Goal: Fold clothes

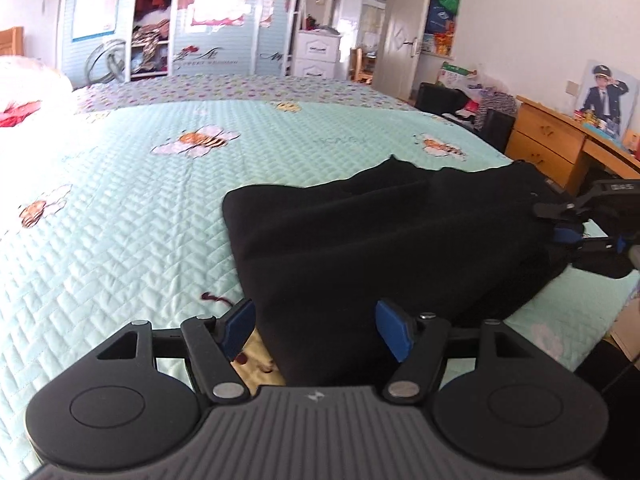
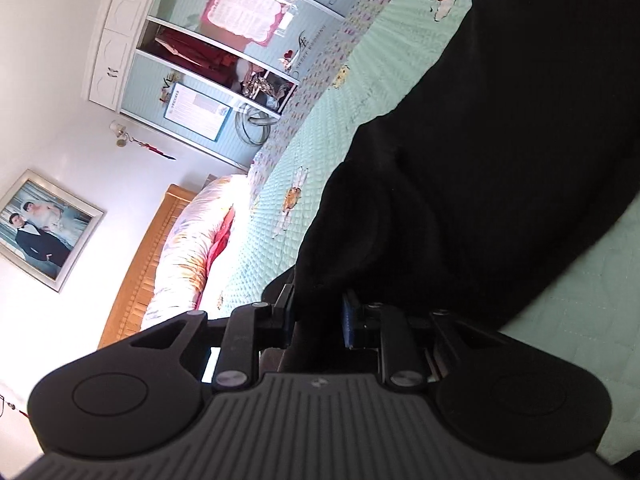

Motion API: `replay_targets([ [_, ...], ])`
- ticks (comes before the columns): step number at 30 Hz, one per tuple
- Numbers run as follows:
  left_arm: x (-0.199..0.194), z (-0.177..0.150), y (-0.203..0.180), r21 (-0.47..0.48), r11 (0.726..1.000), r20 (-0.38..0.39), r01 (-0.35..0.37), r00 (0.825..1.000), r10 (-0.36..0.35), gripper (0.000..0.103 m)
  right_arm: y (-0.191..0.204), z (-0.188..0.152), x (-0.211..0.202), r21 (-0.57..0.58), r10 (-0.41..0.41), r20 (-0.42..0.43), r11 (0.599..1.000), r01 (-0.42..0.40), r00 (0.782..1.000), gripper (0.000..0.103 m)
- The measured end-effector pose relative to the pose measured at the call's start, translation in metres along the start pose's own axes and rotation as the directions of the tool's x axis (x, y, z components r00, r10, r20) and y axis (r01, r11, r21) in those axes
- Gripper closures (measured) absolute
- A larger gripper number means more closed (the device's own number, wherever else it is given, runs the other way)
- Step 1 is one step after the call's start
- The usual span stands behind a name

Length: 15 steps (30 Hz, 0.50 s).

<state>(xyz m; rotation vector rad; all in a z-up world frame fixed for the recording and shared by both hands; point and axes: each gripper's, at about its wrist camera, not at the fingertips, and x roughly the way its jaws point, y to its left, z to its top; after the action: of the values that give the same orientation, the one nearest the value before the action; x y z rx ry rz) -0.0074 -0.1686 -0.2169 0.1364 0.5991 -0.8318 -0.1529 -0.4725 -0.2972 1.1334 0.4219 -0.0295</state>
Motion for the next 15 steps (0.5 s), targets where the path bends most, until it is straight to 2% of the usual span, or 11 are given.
replay_targets([
  [3, -0.004, 0.002, -0.015, 0.071, 0.997, 0.021, 0.042, 0.999, -0.043, 0.034, -0.01, 0.001, 0.003, 0.084, 0.02, 0.001, 0.996, -0.021, 1.0, 0.079],
  [5, -0.002, -0.001, -0.025, 0.132, 0.99, 0.02, 0.042, 0.999, -0.045, 0.033, -0.005, 0.002, 0.007, 0.114, 0.052, 0.006, 0.992, -0.052, 0.999, 0.079],
  [10, 0.009, -0.011, -0.038, 0.18, 0.983, 0.013, -0.029, 1.0, 0.027, 0.032, 0.011, 0.008, 0.01, 0.13, 0.093, 0.016, 0.987, -0.094, 0.996, 0.079],
  [15, 0.012, -0.015, -0.038, 0.207, 0.978, -0.004, -0.033, 0.999, 0.034, 0.03, -0.002, 0.001, 0.006, 0.143, 0.006, -0.001, 0.99, -0.006, 1.0, 0.079],
])
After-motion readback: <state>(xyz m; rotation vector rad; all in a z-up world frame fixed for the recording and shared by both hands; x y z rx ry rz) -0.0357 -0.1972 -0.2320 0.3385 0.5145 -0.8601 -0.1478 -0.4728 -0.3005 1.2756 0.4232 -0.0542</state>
